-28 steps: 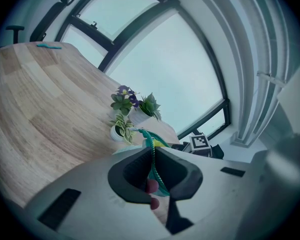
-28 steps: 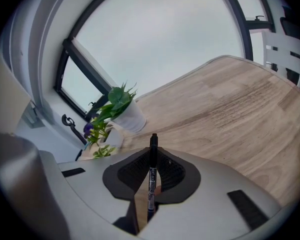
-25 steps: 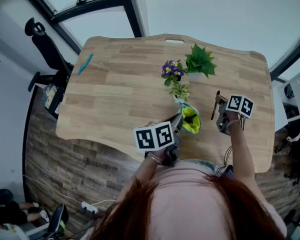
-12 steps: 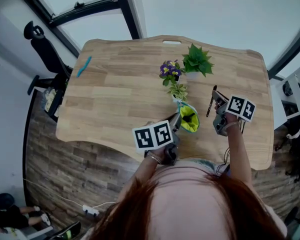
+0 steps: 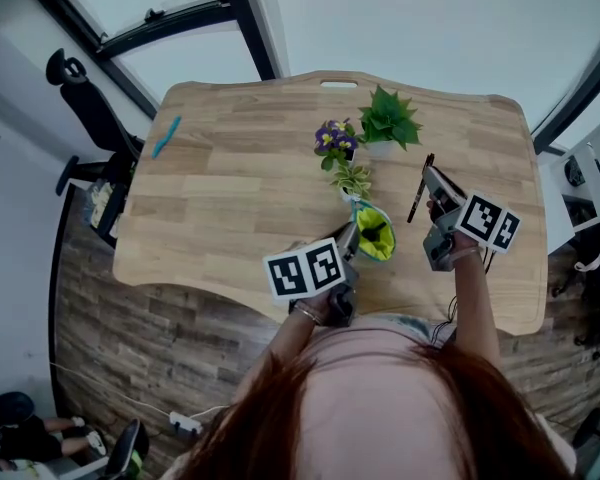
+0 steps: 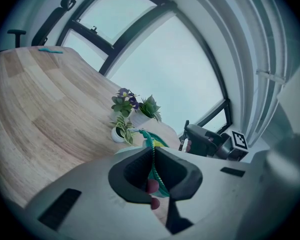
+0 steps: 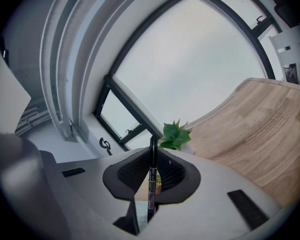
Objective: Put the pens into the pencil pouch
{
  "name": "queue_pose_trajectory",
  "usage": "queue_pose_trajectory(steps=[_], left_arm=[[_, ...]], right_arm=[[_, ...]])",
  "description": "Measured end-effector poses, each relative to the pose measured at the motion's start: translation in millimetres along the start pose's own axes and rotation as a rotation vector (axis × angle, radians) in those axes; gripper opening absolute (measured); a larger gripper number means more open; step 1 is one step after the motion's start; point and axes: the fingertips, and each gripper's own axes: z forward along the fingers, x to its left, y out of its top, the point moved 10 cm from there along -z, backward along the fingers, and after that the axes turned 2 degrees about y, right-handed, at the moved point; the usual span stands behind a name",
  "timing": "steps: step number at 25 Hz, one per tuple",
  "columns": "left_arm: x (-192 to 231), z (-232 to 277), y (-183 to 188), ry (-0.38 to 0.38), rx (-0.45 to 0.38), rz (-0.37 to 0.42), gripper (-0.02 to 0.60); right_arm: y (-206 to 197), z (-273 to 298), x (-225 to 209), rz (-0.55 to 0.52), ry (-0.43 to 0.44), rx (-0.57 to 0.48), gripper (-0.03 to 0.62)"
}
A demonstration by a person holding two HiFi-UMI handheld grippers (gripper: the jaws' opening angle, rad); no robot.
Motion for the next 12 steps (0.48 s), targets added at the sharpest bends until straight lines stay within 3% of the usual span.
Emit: queue_pose_trajectory(steps=[12], left_arm=[[-1.3, -1.3, -2.0, 0.001, -0.006, 0.001, 0.012]], right_arm=[[12.8, -17.1, 38.2, -0.061, 0.205, -0.147, 0.039]])
